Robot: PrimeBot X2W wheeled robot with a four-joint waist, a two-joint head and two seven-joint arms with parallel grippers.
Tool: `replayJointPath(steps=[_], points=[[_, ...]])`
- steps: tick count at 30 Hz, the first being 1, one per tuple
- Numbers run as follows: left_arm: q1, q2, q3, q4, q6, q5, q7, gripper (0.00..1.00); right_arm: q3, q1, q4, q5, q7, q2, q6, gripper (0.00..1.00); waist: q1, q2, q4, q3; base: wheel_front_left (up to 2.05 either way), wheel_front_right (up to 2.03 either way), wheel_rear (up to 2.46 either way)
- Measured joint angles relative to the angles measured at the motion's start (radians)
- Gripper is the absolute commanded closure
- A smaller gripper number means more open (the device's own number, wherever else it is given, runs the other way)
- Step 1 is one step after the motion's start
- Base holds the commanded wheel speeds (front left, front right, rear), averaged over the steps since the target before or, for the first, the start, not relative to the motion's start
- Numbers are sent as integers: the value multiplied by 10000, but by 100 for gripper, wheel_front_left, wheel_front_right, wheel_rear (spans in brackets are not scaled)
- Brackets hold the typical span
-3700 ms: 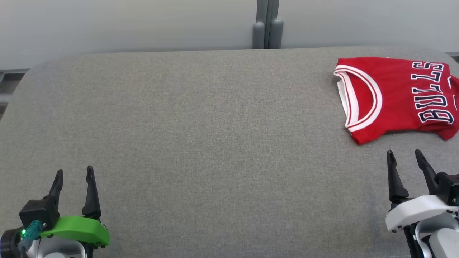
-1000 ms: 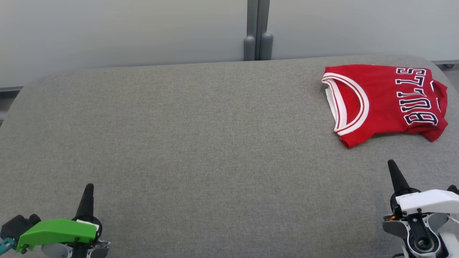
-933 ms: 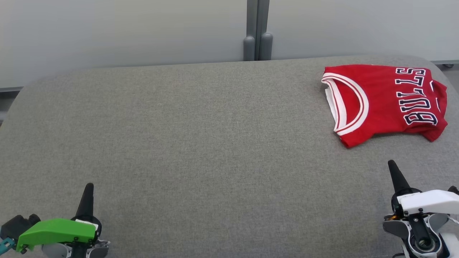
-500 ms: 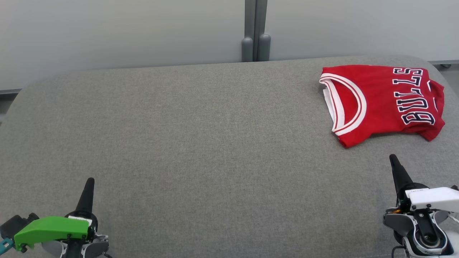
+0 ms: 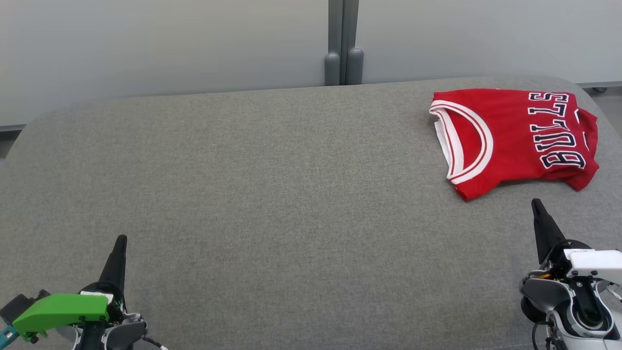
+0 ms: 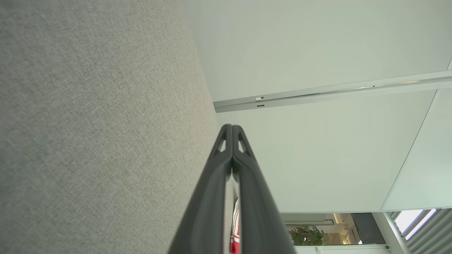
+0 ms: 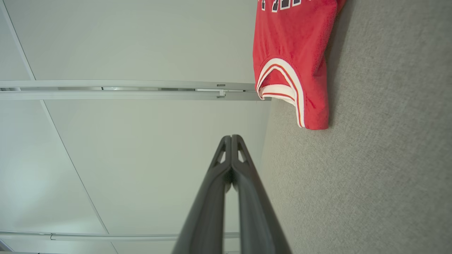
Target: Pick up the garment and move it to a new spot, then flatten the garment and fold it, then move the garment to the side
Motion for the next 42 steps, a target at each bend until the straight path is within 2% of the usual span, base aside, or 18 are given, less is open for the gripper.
replayJointPath(steps=[8, 42], points=[[-9, -33, 35, -109, -121, -876, 136, 100, -157, -119, 46, 769, 209, 194, 90, 100, 0, 0, -31, -22, 0, 0, 0], [-9, -42, 21, -176, -121, -899, 128, 100, -169, -124, 44, 786, 209, 196, 92, 100, 0, 0, -31, -19, 0, 0, 0]])
